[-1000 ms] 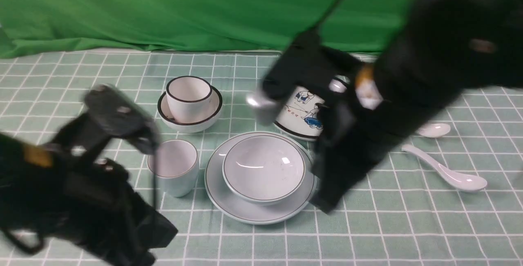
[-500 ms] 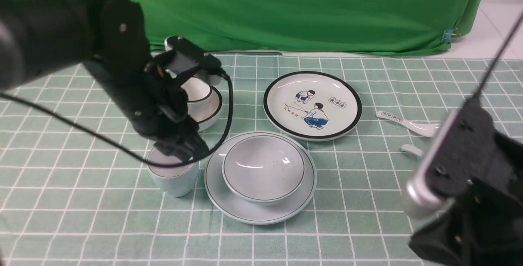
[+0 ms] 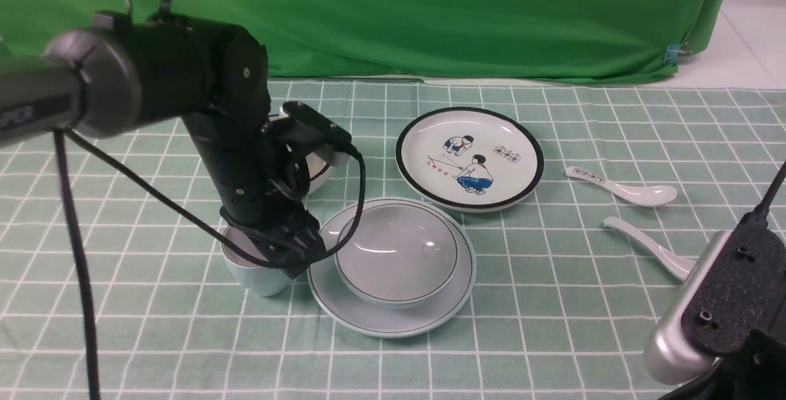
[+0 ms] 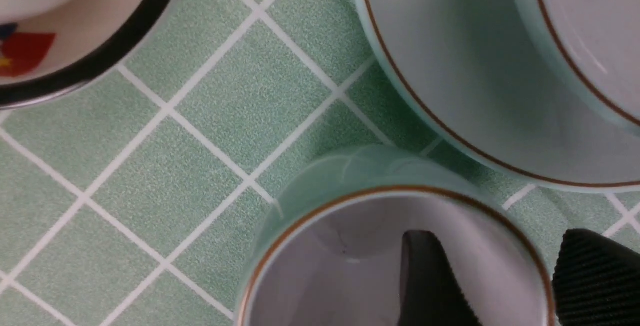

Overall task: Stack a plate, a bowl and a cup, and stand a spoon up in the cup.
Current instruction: Use the left arm to grab a blue teacup, then use the left arm to put the blue teacup into the blue rice bowl in the middle

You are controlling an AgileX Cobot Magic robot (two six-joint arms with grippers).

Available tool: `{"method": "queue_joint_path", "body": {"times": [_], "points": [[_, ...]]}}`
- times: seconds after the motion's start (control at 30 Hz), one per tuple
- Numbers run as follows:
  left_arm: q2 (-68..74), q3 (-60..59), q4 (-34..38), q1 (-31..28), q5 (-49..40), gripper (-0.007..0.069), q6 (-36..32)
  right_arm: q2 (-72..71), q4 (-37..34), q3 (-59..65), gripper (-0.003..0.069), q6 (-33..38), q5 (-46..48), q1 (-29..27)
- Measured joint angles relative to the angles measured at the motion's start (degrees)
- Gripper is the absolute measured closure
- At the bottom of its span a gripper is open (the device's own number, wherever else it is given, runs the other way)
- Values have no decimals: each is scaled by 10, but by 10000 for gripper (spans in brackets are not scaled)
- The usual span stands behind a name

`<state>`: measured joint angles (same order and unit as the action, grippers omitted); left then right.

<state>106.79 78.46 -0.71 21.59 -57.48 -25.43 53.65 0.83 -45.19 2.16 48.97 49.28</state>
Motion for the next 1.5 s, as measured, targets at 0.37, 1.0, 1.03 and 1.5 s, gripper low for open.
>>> {"method": "queue_joint_path", "body": {"times": [0.37, 1.0, 1.03, 1.5], "points": [[-12, 47, -1, 2, -82, 594, 36, 0, 3, 0, 573, -1, -13, 0], [75, 201, 15, 147, -74, 594, 22, 0, 128, 2, 571, -61, -15, 0], [81, 201, 13, 147, -74, 594, 22, 0, 129, 2, 571, -62, -15, 0], [110, 202, 7, 147, -59, 561, 15, 0, 130, 2, 557, -75, -15, 0]]}}
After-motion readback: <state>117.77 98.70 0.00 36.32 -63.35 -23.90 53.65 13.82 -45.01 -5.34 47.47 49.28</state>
